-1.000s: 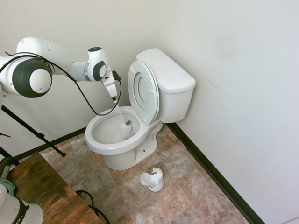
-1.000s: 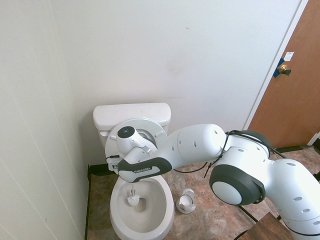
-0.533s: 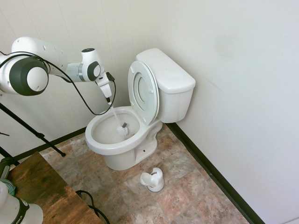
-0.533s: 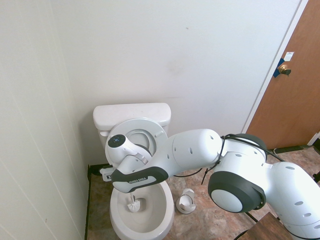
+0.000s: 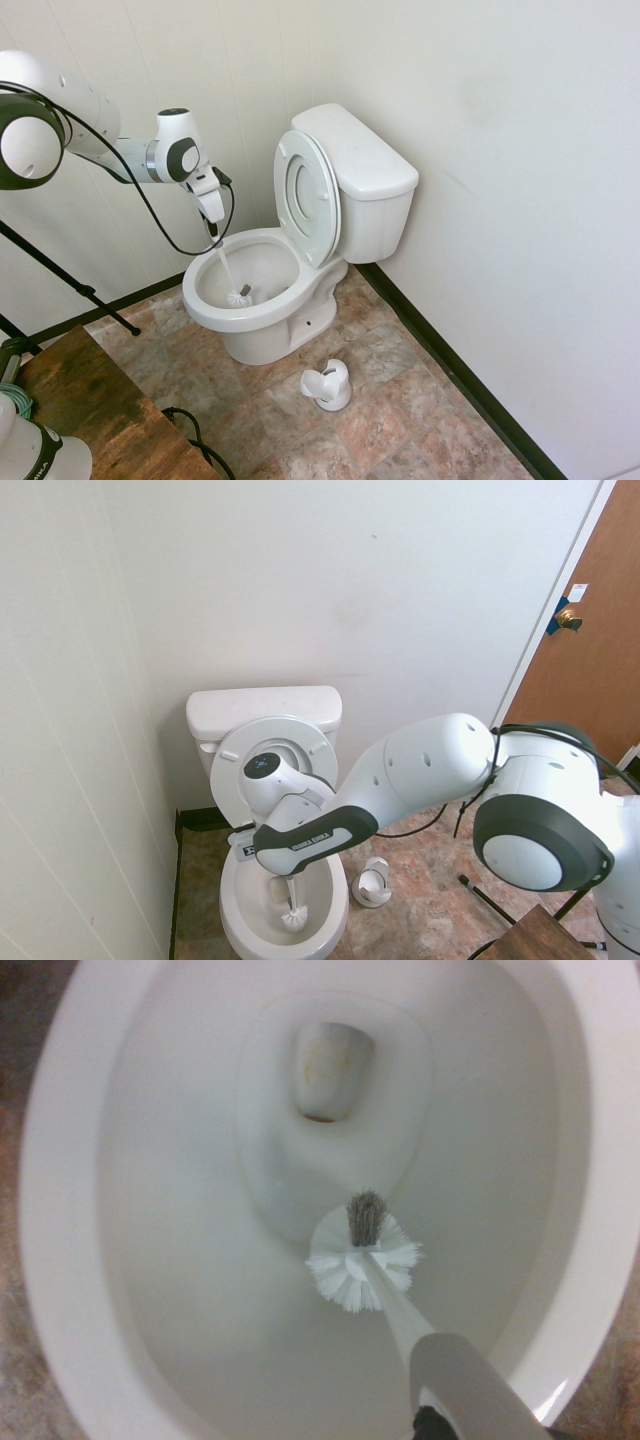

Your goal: Clean the toilet

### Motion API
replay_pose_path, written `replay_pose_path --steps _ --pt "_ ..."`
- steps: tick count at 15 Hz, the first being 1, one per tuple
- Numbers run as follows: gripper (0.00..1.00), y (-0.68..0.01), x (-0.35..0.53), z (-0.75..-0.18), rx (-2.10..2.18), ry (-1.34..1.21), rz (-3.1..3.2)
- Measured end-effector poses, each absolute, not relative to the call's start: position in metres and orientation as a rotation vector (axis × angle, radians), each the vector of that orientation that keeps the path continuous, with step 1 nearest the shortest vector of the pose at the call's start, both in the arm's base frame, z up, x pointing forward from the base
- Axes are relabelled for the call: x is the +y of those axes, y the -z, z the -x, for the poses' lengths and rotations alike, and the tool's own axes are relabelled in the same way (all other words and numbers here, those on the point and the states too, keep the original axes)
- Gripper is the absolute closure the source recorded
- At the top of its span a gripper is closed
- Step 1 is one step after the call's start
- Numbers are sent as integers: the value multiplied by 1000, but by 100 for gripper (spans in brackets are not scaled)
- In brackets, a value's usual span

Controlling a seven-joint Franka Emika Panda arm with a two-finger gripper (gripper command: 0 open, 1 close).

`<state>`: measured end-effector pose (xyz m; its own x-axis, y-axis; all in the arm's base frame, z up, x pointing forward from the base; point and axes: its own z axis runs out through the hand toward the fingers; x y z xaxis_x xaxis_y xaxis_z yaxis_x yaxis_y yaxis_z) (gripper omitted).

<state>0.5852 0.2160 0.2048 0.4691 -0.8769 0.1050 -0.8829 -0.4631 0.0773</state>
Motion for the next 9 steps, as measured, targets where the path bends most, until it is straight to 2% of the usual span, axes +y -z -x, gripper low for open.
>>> replay_pose_path --steps 4,9 --pt "100 -201 161 -608 -1649 -131 -2538" --pt "100 -193 142 -663 -1783 -280 -2482"
